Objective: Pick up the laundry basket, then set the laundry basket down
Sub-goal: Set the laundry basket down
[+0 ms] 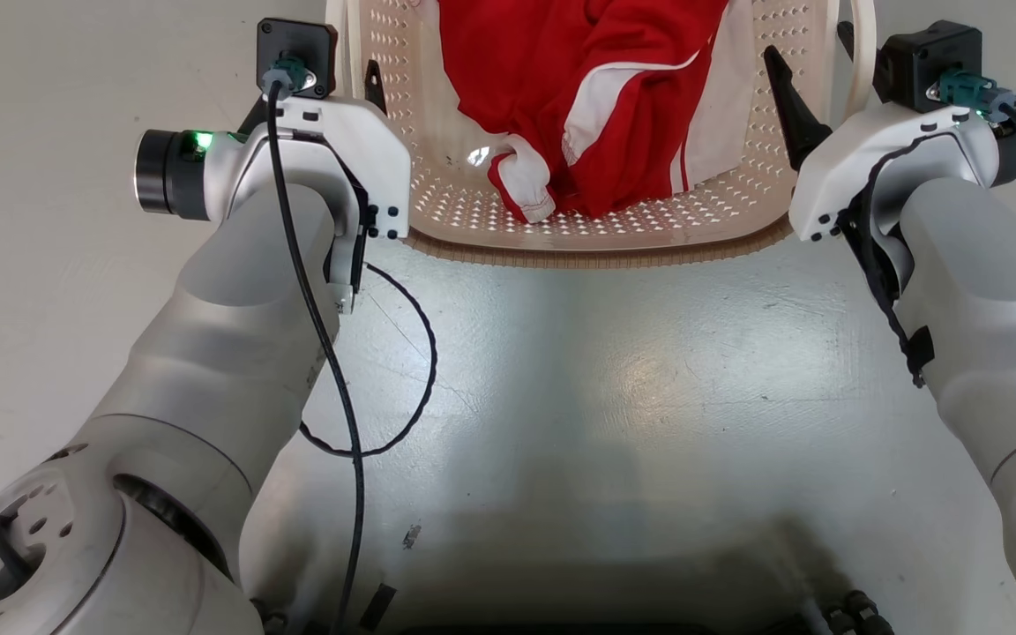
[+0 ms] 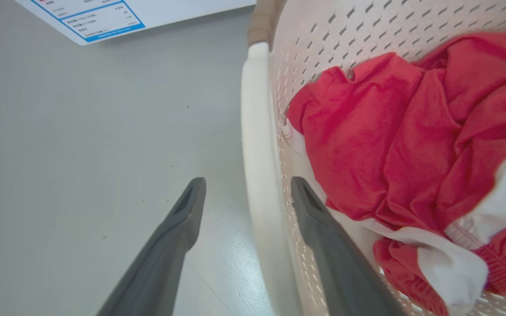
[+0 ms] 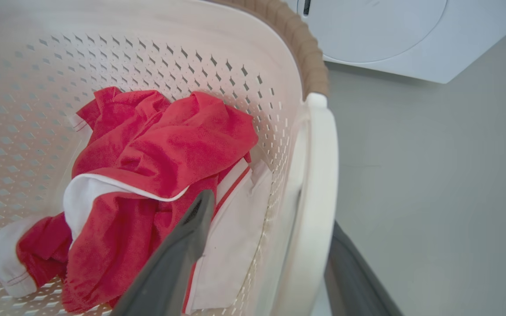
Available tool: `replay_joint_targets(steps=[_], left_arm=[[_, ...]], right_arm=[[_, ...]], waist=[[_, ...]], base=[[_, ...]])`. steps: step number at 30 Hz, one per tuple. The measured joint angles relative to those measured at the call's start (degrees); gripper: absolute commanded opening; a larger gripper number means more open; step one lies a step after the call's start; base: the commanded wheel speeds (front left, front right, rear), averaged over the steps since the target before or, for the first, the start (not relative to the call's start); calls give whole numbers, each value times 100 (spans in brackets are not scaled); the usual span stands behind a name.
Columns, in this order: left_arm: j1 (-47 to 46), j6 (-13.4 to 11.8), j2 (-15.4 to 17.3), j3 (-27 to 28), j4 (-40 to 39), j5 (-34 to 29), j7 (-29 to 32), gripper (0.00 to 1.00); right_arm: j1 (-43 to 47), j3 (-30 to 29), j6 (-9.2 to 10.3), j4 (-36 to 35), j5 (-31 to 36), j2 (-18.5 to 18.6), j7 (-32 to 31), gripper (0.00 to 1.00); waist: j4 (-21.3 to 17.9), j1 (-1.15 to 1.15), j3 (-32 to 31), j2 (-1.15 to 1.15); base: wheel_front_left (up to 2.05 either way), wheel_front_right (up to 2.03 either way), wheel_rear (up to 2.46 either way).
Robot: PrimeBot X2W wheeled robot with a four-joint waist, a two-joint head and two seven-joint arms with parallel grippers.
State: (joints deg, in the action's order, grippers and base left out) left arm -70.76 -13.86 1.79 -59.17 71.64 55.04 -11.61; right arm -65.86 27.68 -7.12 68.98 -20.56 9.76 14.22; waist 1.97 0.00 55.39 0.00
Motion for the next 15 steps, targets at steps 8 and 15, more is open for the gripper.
replay_joint_targets(steps=[8,15], left_arm=[[2,-34,0,-40,-5,108,0,100],[170,-33,0,-48,37,177,-11,100]], right_arm=[[140,-611,0,-364,482,-33,11,100],[450,-1146,0,-534,854,-186,15,100]], waist=[[-37,0,-115,0],[-95,0,-363,0]], base=[[0,0,0],[0,0,0]])
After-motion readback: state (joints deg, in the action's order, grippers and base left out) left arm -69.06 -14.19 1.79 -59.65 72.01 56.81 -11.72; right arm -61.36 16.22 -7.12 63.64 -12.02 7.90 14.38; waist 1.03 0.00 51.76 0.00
